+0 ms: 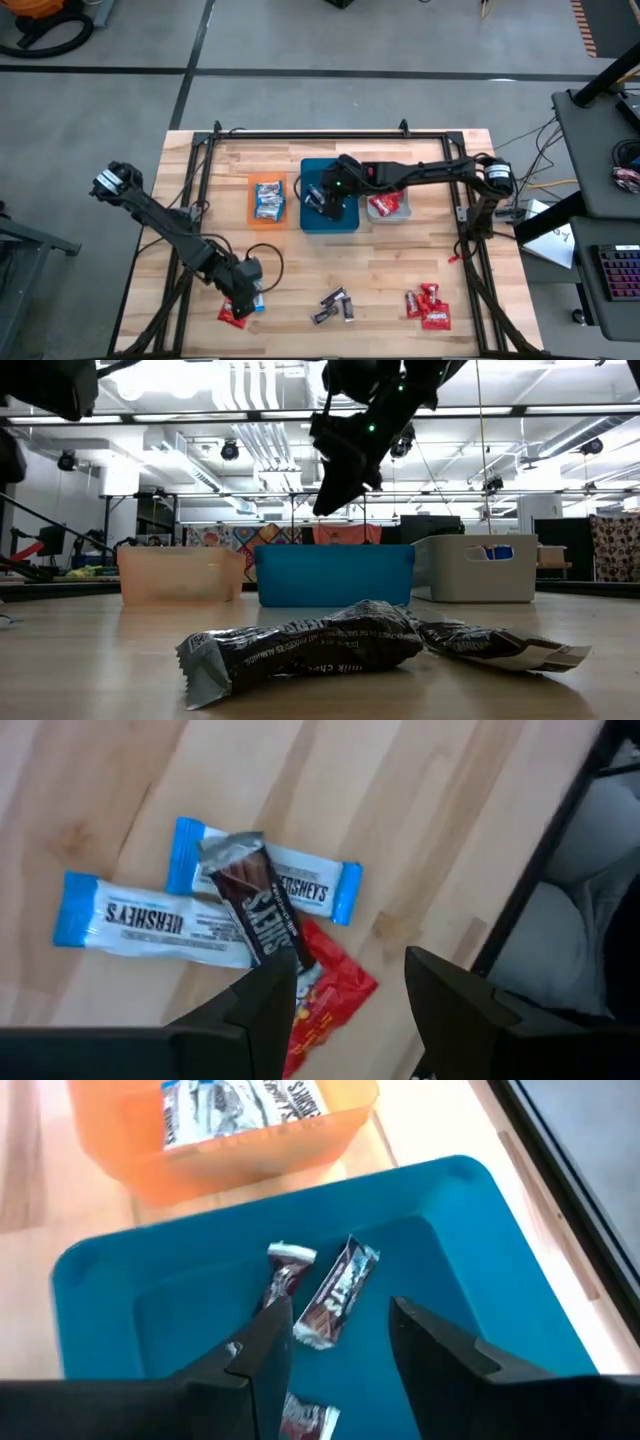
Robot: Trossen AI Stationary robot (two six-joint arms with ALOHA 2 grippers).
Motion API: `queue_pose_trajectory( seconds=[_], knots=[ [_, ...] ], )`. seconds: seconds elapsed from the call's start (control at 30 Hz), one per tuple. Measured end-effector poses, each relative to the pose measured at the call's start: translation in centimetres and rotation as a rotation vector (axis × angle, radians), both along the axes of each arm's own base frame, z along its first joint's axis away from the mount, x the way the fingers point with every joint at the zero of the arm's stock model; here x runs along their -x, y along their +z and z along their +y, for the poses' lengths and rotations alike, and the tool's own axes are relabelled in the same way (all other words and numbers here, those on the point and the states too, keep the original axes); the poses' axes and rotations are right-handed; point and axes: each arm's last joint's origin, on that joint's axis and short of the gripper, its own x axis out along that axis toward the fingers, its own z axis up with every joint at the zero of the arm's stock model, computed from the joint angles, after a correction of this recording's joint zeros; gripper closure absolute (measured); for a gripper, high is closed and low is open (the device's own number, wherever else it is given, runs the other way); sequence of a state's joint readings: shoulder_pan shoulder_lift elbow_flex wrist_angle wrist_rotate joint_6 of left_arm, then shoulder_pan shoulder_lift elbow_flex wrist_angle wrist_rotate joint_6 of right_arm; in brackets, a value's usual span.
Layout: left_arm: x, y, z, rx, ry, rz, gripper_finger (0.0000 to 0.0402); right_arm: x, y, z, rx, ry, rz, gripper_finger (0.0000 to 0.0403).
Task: Sort candy
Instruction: Put the brown chocolate bar into the blue bin
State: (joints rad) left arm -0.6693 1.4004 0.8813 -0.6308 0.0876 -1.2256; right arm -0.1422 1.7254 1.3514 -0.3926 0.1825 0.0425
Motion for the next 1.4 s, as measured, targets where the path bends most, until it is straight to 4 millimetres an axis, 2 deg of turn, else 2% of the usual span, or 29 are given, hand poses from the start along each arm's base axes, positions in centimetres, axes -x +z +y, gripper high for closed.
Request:
queue_pose_trajectory(
  seconds=[0.3, 0.5, 0.67, 0.9, 1.4],
  knots=[
    [-1.5, -2.0, -1.2, -0.182, 0.069, 0.108, 0.0232, 0.1, 0.9, 2.0, 0.002, 0.051, -0.017, 0.0244],
    [-3.0, -2.4, -2.6, -0.312, 0.055, 0.170, 0.0232, 0.1, 0.8, 2.6, 0.001, 0.066, -0.013, 0.0244],
    [-3.9, -3.1, -3.7, -0.357, 0.013, 0.195, 0.0232, 0.1, 0.8, 3.0, -0.002, 0.072, -0.006, 0.0245],
    [-3.6, -4.6, -3.4, -0.402, 0.014, 0.249, 0.0232, 0.1, 0.7, 3.3, -0.007, 0.076, -0.005, 0.0245],
    [-3.3, -5.6, -3.1, -0.400, 0.029, 0.230, 0.0233, 0.1, 0.7, 3.5, -0.007, 0.082, -0.004, 0.0245]
  ],
)
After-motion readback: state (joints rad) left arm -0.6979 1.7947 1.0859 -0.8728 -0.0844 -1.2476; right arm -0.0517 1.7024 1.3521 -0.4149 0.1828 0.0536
